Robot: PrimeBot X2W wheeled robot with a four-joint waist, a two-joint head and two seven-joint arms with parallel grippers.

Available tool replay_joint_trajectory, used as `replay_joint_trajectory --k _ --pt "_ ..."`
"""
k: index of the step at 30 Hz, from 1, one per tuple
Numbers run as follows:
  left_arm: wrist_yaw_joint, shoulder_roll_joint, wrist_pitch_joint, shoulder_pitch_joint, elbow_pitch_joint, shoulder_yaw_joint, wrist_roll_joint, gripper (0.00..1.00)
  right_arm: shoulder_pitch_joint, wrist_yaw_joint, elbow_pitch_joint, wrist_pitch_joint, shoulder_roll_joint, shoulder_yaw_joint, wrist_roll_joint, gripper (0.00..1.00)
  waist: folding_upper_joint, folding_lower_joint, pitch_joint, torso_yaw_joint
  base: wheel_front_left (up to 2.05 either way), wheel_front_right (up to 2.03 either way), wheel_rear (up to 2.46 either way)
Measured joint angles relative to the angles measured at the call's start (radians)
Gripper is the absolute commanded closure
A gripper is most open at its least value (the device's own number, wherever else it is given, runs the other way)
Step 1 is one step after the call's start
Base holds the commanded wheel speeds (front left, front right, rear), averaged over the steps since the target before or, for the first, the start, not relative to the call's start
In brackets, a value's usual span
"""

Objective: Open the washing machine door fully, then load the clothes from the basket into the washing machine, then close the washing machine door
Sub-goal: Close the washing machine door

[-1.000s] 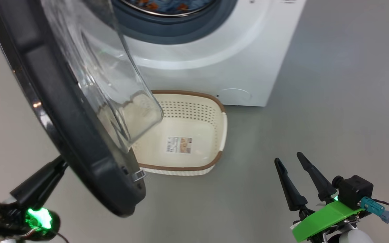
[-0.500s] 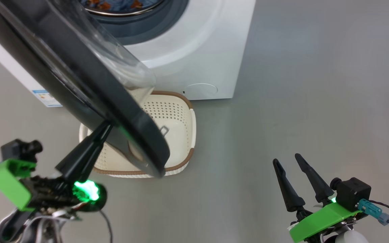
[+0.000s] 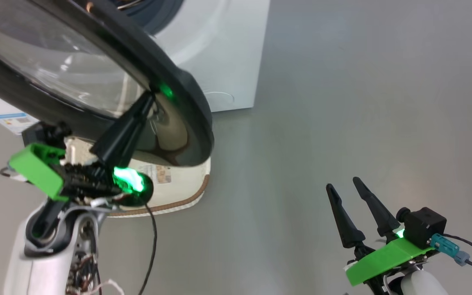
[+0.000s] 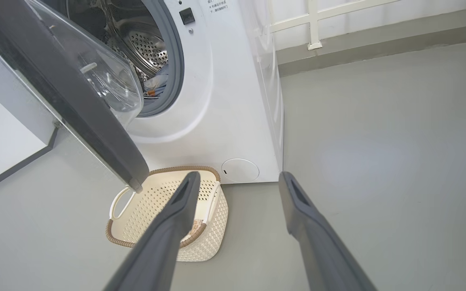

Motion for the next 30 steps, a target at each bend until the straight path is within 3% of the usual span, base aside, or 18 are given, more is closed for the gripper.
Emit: replay_joint_trajectory --k 9,18,30 --pt "-0.026 -0.003 -0.069 -0.085 0.084 0.007 0.001 1.0 -0.013 0.0 0.012 -0.014 0.006 -0.005 0.0 0.0 0.0 0.0 0.029 -0.049 0.0 0.0 0.0" --pt "-0.03 -0.004 -0.103 -0.081 0.109 0.031 0.027 1.0 -0.014 0.0 0.024 -0.016 0.008 -0.019 0.0 0.0 0.0 0.0 0.008 -0.034 0.0 0.0 0.0" --pt "-0.03 -0.004 -0.232 0.122 0.046 0.116 0.059 1.0 -0.001 0.0 0.043 -0.024 0.012 -0.023 0.027 0.0 0.0 0.0 -0.079 0.002 0.0 0.0 0.0"
